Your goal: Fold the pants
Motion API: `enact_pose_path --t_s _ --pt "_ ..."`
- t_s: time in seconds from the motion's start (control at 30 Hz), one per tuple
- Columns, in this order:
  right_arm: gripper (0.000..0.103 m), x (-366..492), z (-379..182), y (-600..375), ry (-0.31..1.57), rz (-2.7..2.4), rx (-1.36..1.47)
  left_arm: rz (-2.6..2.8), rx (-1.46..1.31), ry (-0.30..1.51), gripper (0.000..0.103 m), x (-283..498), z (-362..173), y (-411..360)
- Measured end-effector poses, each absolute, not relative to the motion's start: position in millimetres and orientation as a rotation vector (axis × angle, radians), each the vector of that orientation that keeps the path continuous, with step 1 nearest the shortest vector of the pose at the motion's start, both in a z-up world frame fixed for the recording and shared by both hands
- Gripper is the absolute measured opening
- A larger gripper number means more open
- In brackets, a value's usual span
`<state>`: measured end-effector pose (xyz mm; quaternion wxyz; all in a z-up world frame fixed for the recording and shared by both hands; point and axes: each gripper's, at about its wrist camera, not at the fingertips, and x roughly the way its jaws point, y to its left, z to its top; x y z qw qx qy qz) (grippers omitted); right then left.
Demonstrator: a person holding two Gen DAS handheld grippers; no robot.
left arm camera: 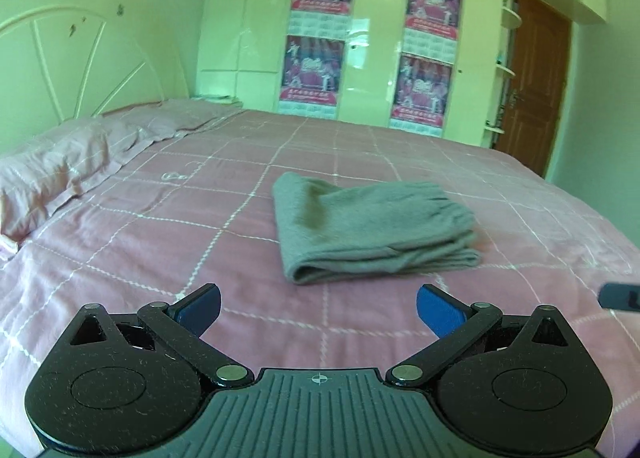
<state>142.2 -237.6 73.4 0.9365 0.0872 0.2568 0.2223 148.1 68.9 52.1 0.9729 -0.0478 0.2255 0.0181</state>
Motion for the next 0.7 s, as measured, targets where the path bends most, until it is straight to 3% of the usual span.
enact_pose_path --t_s 0.3,0.7 --pt "0.097 70.1 70.7 -226.0 0.42 0.387 0.02 -0.014 -0.079 0.368 0.103 73.0 45.1 42.3" --pt "0.097 71.5 43.7 -211.4 0.455 0.343 0.0 0.0 -0.136 0.405 0.103 52.1 20.4 41.5"
